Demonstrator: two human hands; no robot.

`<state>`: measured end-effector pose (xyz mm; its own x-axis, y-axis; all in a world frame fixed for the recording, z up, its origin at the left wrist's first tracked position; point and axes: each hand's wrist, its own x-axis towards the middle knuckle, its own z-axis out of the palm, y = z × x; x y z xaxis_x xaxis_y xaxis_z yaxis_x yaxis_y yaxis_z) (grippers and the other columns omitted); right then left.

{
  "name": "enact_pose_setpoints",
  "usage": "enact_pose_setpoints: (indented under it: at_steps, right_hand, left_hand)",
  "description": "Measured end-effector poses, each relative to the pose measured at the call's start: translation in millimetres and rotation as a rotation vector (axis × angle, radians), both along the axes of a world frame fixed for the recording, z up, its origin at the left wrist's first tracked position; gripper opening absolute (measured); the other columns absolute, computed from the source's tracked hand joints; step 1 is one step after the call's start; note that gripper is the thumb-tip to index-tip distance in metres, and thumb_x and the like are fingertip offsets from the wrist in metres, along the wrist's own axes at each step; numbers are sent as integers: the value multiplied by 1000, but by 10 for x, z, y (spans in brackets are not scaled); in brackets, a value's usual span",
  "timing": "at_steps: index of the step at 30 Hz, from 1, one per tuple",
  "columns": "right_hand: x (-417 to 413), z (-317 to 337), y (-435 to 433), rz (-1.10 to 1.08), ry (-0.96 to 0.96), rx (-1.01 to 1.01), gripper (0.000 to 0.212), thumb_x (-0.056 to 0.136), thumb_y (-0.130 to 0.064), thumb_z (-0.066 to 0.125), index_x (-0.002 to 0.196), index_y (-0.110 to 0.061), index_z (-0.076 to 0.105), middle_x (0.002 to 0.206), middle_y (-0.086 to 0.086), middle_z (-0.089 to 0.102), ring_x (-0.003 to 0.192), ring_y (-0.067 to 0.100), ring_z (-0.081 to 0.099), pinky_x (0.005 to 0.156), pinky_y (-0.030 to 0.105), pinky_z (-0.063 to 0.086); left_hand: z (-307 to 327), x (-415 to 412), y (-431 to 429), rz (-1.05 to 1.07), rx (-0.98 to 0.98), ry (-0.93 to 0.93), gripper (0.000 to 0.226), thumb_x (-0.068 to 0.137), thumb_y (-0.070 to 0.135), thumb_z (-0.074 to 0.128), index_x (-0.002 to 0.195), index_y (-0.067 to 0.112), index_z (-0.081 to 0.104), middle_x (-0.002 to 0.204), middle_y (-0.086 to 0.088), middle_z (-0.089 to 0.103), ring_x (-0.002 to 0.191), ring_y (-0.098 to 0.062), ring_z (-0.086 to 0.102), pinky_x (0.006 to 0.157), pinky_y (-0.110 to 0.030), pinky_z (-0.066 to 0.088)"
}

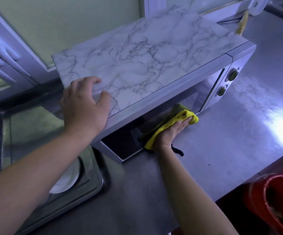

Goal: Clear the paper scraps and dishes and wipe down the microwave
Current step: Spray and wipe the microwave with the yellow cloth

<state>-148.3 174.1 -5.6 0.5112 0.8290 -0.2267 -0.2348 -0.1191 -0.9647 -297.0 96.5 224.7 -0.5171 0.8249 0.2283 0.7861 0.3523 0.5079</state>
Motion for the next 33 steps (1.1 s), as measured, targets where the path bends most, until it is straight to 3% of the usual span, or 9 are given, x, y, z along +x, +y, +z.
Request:
enact_pose_setpoints:
  at_steps: [3, 6, 9, 14, 17, 20, 25, 29, 33]
  right_hand:
    - [-347, 8, -350, 3, 68, -19, 57, 107, -34, 26, 159, -25, 2, 166, -9, -8, 153, 8, -6, 126, 43, 0]
    - [-719, 76, -765, 18, 131, -13, 63, 97, -53, 27, 153, -38, 2, 161, -19, -7, 152, 3, -6, 126, 42, 1]
    - [-1034, 196, -1119, 37, 161, -66, 70, 89, -65, 24, 151, -44, 0, 164, -19, -12, 152, 0, -7, 126, 43, 2]
    - [-1228, 458, -1376, 87, 123, -189, 55, 106, -47, 18, 155, -42, -5, 163, -21, -17, 149, -1, -15, 125, 44, -4]
    - [-1390, 904, -1566, 117, 12, -56, 55, 103, -51, 22, 150, -51, -7, 155, -33, -21, 143, -12, -21, 121, 25, -12]
    - [-1427, 1231, -1663, 138, -63, 112, 67, 90, -64, 20, 150, -48, -5, 160, -25, -20, 146, -8, -22, 110, 8, -17]
    - [-1079, 1474, -1342, 113, -181, 229, 78, 84, -84, 15, 149, -44, 1, 162, -16, -17, 147, -5, -21, 114, 14, -15]
    - [-556, 1567, -697, 49, -317, 298, 69, 91, -61, 27, 154, -38, 9, 169, -1, -3, 154, 11, -9, 119, 38, -5]
    - [11, 1488, -48, -10, -327, 341, 69, 97, -50, 33, 158, -23, 19, 168, 4, 5, 154, 13, -1, 115, 18, -2]
  left_hand:
    - [-16, -17, 5, -1, -4, 13, 37, 91, 32, 54, 127, 27, 59, 135, -4, 50, 129, -30, 40, 110, -43, 29]
    - [-12, -26, -2, -7, -14, 15, 38, 91, 33, 53, 128, 28, 58, 137, -3, 50, 130, -29, 40, 110, -46, 30]
    - [-17, -46, -4, -25, -10, 22, 39, 91, 36, 52, 129, 28, 57, 137, -2, 50, 129, -27, 41, 109, -43, 30]
    - [-53, -72, -3, -43, 16, 23, 39, 92, 36, 52, 130, 27, 57, 137, -2, 50, 130, -27, 40, 108, -38, 28]
    - [-59, -85, 8, -45, 23, 27, 39, 92, 37, 52, 130, 26, 57, 137, -3, 50, 130, -27, 40, 107, -38, 28]
    - [-56, -80, 5, -52, 15, 34, 40, 92, 37, 51, 130, 26, 56, 137, -4, 49, 131, -27, 39, 107, -39, 27]
    - [-54, -78, -3, -41, 21, 21, 40, 92, 36, 52, 130, 26, 57, 138, -4, 49, 134, -27, 37, 108, -40, 26]
    - [-59, -66, -15, -55, 7, 41, 40, 93, 37, 51, 130, 26, 55, 138, -6, 48, 133, -28, 37, 110, -42, 25]
    - [-62, -71, -12, -48, 4, 11, 40, 93, 35, 50, 131, 26, 56, 140, -6, 47, 135, -28, 35, 113, -43, 22]
